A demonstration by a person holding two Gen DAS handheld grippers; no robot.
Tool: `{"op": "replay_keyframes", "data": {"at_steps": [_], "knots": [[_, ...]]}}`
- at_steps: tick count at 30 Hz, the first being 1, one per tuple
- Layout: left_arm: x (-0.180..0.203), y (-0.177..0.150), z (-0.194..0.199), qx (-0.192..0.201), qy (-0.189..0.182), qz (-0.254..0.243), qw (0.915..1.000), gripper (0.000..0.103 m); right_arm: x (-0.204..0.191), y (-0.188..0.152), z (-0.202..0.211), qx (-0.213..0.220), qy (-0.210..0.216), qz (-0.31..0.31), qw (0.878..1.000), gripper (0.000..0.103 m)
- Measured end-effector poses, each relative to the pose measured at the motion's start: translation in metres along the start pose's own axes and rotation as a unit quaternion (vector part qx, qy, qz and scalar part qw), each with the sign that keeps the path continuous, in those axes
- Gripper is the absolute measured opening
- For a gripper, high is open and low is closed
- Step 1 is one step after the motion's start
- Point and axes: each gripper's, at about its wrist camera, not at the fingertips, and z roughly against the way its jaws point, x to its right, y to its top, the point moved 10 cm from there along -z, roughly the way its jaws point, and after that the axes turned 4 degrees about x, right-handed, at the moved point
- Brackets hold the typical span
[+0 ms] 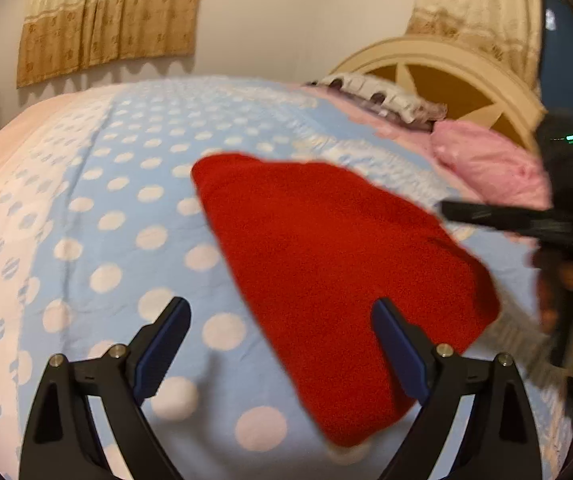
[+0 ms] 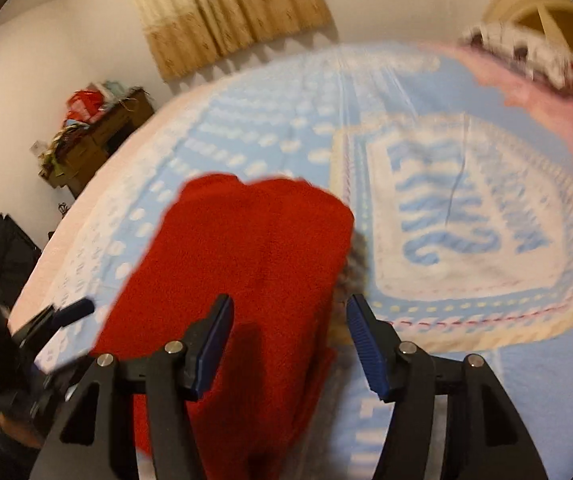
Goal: Fold small clothes
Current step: 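Pinch the folded bundle with the right gripper and press it flat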
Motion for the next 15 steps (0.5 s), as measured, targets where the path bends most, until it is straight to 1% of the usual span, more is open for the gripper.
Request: {"op": "replay_keyframes", "data": {"at_steps": [2, 3, 4, 5, 6, 7, 8, 10, 13, 15], "knots": [[0.004, -0.009, -0.008, -0.014, -0.008, 0.001, 0.9999, 0.095, -0.027, -0.007, 0.014, 0.005, 0.052, 0.014, 0.999, 0.06], [0.005, -0.011, -0.011, -0.019, -0.007, -0.001, 0.9998, 0.095, -0.042, -0.015, 0.019, 0.0, 0.084, 0.022, 0.996, 0.06], [0.007, -0.013, -0.013, -0.025, -0.005, -0.006, 0.9997, 0.096, -0.056, -0.026, 0.019, -0.016, 0.108, 0.033, 0.994, 0.06], [0.008, -0.015, -0.015, -0.032, -0.004, -0.011, 0.9994, 0.102, -0.062, -0.037, 0.015, -0.035, 0.113, 0.045, 0.992, 0.06], [0.009, -0.019, -0.018, -0.043, -0.002, -0.015, 0.999, 0.103, -0.059, -0.049, 0.006, -0.056, 0.091, 0.053, 0.993, 0.06], [0.01, -0.023, -0.02, -0.053, -0.005, -0.017, 0.9985, 0.103, -0.053, -0.057, -0.002, -0.072, 0.08, 0.049, 0.993, 0.061], [0.012, -0.027, -0.02, -0.057, -0.009, -0.015, 0.9982, 0.103, -0.047, -0.064, -0.007, -0.082, 0.079, 0.038, 0.993, 0.061], [0.012, -0.029, -0.017, -0.055, -0.008, -0.011, 0.9984, 0.103, -0.041, -0.062, -0.006, -0.073, 0.088, 0.031, 0.993, 0.061], [0.009, -0.023, -0.009, -0.04, -0.011, -0.002, 0.9991, 0.103, -0.048, -0.055, -0.004, -0.084, 0.085, 0.045, 0.992, 0.061], [0.006, -0.012, -0.002, -0.02, -0.014, 0.004, 0.9997, 0.103, -0.054, -0.04, 0.002, -0.066, 0.086, 0.059, 0.992, 0.061]]}}
